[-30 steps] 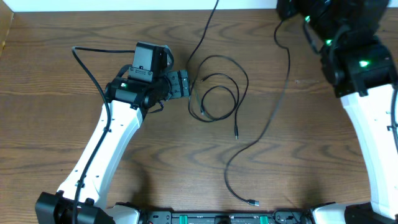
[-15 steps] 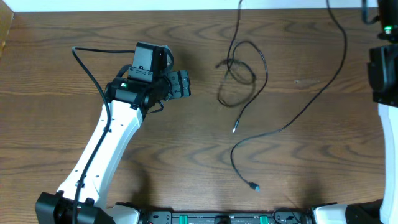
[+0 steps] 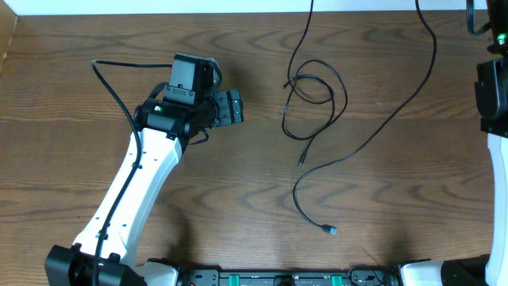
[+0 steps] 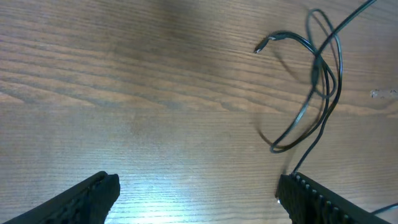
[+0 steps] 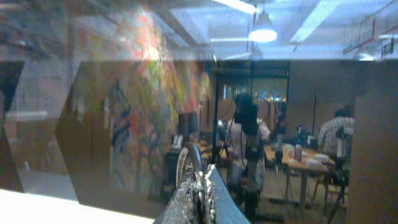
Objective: Untangle cables
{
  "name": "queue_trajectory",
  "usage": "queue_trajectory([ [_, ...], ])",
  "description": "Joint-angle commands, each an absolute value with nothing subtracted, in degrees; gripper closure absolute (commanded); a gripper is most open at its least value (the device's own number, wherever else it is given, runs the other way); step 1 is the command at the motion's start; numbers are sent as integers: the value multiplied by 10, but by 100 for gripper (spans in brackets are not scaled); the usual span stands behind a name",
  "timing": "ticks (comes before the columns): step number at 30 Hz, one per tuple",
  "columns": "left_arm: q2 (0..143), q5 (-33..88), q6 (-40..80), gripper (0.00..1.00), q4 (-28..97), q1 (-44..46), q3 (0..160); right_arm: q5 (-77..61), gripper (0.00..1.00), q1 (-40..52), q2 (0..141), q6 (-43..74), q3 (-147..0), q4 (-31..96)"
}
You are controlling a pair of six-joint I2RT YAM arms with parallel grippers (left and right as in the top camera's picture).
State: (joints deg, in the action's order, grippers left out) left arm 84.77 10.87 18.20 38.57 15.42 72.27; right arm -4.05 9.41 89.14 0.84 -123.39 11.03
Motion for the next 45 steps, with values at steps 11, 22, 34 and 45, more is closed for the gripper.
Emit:
queue_trajectory([
  [11, 850, 114, 183, 13, 383, 153, 733, -34, 99, 70, 893, -3, -1246, 196],
  [22, 872, 117, 88, 13, 303, 163, 733, -37, 99, 50, 893, -5, -1246, 229],
  [34, 1046, 175, 71, 15, 26, 226, 733, -51, 99, 50, 893, -3, -1246, 262],
  [45, 1157, 173, 71, 15, -116, 260, 733, -73, 99, 50, 893, -3, -1246, 277],
])
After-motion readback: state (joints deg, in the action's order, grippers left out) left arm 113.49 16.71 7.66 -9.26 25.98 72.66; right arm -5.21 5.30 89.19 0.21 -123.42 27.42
